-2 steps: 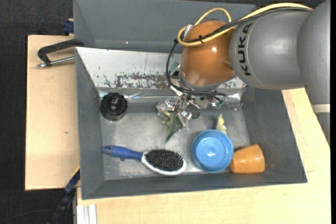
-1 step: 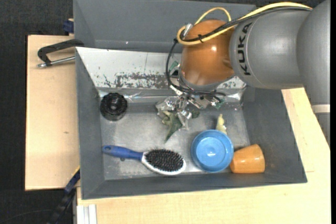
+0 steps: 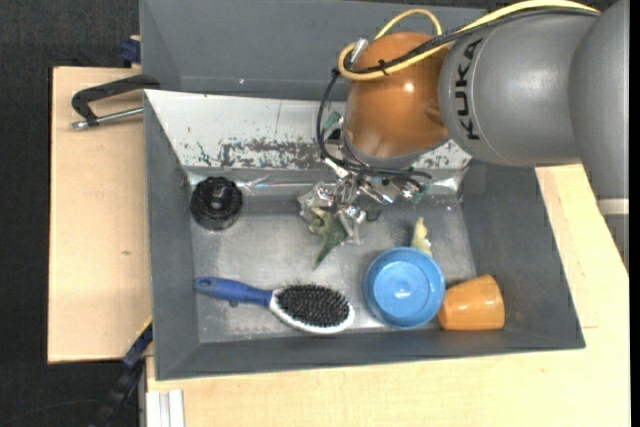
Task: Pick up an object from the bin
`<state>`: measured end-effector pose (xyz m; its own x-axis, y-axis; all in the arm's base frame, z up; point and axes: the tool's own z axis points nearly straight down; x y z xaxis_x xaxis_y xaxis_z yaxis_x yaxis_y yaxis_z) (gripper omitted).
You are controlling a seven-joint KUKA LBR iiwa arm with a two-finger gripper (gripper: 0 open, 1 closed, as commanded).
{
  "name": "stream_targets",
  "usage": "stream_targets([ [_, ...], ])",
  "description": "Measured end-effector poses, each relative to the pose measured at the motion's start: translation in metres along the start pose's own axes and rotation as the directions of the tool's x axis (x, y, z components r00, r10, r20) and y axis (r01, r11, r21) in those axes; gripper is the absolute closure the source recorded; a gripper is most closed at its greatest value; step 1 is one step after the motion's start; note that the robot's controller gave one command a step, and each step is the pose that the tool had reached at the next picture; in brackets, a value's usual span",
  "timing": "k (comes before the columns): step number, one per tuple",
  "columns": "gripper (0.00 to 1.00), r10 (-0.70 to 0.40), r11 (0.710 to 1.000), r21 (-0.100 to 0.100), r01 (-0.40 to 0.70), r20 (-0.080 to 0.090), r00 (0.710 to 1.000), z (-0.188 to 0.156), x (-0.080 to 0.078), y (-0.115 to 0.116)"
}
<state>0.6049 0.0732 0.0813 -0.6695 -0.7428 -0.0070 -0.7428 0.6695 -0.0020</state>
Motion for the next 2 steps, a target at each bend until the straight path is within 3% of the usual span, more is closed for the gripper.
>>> stream_targets([
  [2, 1.00, 0.005, 1.000, 0.000, -0.005, 0.000, 1.000, -0.0199, -0.0036, -0.0007],
])
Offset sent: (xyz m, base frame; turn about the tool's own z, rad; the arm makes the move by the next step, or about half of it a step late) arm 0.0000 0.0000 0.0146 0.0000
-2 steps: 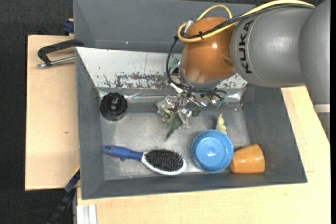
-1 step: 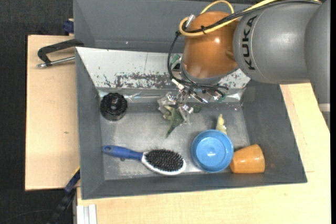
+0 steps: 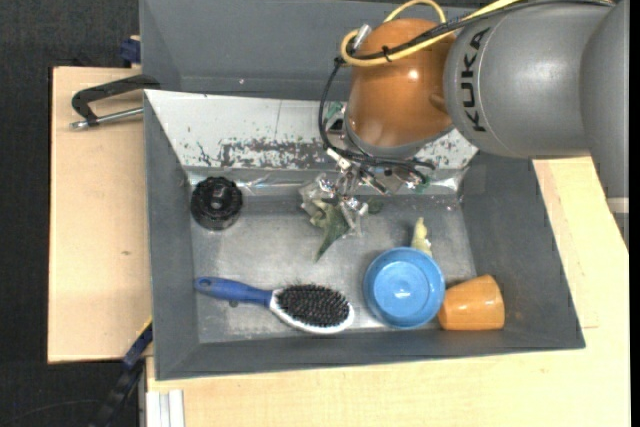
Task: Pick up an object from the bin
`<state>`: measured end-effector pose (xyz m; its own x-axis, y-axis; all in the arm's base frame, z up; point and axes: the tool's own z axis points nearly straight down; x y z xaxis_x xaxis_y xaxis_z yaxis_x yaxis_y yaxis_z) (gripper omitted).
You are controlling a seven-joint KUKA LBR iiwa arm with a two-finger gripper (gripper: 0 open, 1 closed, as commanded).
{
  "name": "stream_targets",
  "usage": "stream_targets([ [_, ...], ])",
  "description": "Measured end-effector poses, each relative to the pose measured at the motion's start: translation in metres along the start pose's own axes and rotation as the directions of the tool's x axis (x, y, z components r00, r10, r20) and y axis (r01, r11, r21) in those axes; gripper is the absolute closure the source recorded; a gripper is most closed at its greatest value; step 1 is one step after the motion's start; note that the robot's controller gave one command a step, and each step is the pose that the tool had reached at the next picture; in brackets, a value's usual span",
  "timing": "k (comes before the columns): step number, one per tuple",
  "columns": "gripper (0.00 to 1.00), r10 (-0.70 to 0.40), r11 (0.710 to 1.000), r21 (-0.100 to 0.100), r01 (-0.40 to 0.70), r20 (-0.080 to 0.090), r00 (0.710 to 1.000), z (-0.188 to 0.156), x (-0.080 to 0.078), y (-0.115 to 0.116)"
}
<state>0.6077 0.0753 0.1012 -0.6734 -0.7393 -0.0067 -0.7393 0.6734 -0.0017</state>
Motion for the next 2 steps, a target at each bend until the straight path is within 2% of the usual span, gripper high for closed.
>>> stream_targets([
  [1, 1.00, 0.003, 1.000, 0.001, -0.003, 0.001, 1.000, -0.014, -0.002, -0.001],
  [2, 1.00, 0.005, 1.000, 0.007, -0.005, 0.006, 1.000, -0.101, -0.006, -0.002],
])
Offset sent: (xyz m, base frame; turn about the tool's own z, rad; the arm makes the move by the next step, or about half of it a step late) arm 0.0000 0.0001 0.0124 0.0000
